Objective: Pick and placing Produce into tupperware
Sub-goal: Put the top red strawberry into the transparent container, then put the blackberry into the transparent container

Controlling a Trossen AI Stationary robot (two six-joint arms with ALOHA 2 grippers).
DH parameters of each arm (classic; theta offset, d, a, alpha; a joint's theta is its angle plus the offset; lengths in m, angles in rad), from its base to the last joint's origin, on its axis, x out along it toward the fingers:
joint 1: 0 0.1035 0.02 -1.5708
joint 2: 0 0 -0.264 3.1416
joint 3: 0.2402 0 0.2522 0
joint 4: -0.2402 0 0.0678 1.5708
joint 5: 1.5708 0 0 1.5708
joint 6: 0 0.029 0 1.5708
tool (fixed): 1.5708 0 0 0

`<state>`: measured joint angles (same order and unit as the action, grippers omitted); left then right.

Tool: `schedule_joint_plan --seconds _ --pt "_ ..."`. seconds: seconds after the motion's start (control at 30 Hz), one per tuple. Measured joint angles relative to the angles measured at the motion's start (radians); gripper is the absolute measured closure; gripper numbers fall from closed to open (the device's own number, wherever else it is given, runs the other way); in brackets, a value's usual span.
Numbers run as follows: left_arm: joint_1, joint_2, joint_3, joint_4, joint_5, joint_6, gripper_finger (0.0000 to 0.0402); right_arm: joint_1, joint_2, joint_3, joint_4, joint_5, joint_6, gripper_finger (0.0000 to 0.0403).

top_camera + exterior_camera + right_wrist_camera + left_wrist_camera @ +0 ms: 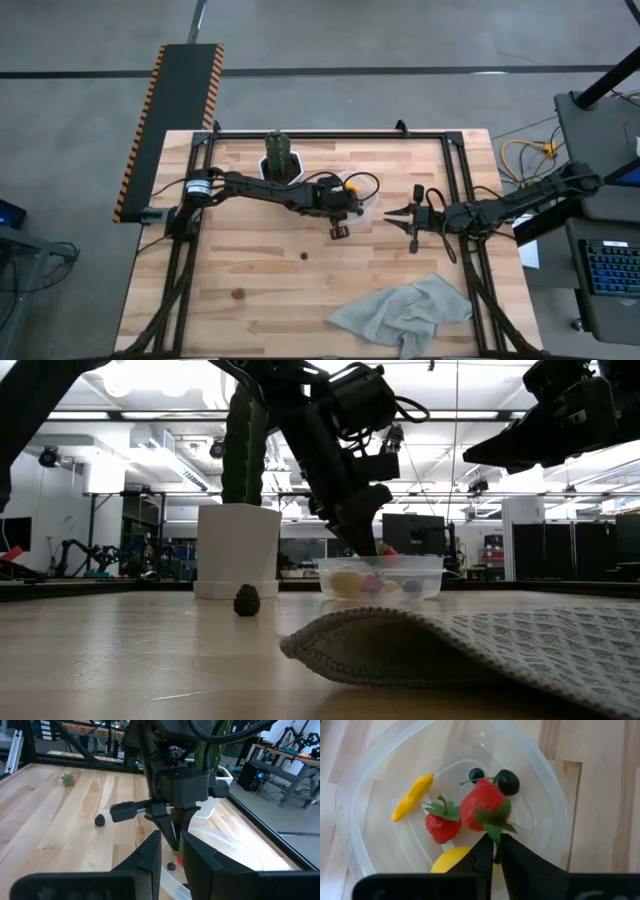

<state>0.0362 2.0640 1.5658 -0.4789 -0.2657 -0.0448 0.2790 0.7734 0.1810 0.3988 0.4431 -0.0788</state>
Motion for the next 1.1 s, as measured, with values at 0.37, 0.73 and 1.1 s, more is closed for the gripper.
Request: schedule_joint_plan --seconds 0.37,0.73,1.1 --pt "0.002 -0.003 0.007 0.000 -0.003 0.000 0.0330 0.000 0.000 0.000 0.000 0.000 0.000 0.0339" --pt "-0.061 -0.131 -0.004 -0.070 -0.006 0.025 0.0329 0.000 0.000 0.000 -0.001 0.000 0.000 0.0339" --pt "-0.276 -0.284 -0.077 -0.213 -0.068 0.177 0.0329 0.000 0.000 0.000 0.001 -0.001 0.000 0.0339"
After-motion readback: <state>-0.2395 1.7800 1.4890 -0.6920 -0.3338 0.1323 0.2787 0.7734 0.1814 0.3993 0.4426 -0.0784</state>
